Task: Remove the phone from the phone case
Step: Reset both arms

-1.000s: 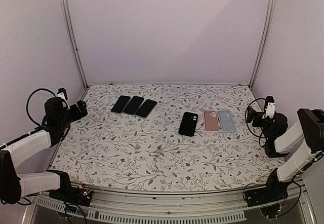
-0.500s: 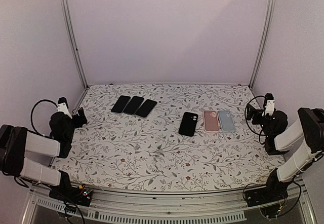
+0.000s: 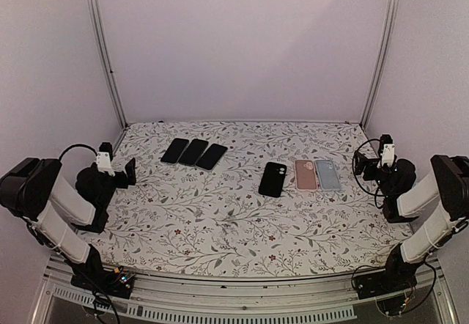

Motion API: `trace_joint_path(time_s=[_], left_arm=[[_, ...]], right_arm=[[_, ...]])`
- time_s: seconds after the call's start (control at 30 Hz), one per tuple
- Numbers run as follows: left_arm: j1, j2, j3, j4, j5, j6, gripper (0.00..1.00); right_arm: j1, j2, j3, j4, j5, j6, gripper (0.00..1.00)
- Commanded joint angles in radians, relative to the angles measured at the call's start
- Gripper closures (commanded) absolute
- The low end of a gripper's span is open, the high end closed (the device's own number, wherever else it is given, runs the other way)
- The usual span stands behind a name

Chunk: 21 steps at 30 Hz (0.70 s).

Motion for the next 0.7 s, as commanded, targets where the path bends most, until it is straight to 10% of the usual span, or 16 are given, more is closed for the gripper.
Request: trace_joint_path(time_s=[0.0,0.67], left_arm=[[0.007,0.006,0.023,0.066,0.073,0.04,0.01],[0.008,0.008,0.098,-0.077,0.056,0.035,0.01]], right_arm=[[0.006,0.01,0.016,-0.006,-0.02,-0.013,0.01],[0.006,0.01,0.015,-0.007,-0.02,-0.012,0.01]])
